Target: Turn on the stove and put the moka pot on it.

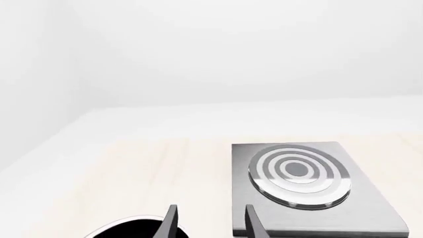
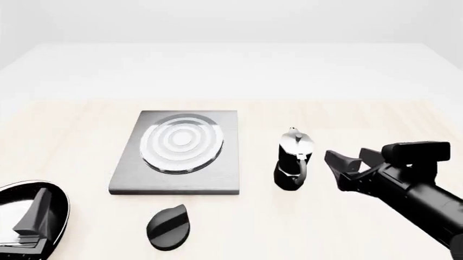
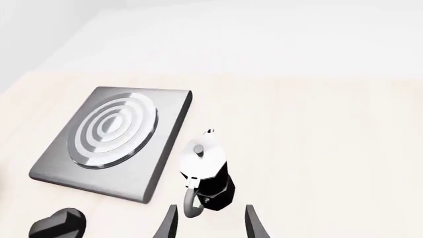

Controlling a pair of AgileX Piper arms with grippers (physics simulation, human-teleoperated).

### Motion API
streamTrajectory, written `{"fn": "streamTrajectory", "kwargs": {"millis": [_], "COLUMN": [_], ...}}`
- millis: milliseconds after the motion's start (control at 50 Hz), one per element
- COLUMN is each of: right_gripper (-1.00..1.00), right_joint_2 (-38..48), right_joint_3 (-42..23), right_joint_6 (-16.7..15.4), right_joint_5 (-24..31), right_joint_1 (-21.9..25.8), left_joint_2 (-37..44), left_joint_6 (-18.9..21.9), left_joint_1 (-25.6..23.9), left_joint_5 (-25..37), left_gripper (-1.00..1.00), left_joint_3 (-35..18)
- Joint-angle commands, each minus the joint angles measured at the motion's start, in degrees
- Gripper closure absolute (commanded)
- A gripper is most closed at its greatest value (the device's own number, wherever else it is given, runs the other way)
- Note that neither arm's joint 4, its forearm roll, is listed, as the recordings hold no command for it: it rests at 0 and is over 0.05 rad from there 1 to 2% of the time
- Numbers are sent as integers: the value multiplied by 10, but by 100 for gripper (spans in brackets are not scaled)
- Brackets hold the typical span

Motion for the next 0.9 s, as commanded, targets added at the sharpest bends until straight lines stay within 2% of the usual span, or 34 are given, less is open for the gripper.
{"fn": "streamTrajectory", "kwargs": {"millis": [20, 240, 320, 900], "right_gripper": [-100, -100, -100, -100], "right_joint_2": [69, 136, 163, 288], "right_joint_3": [-9, -21, -24, -33], "right_joint_6": [9, 16, 7, 27], "right_joint_5": [-45, -88, -103, -185], "right_joint_1": [12, 14, 9, 56], "left_joint_2": [0, 0, 0, 0], "left_joint_6": [-3, -7, -6, -8], "left_joint_1": [2, -1, -3, 1], "left_joint_5": [3, 5, 7, 11], "left_gripper": [-100, -100, -100, -100], "left_joint_3": [0, 0, 0, 0]}}
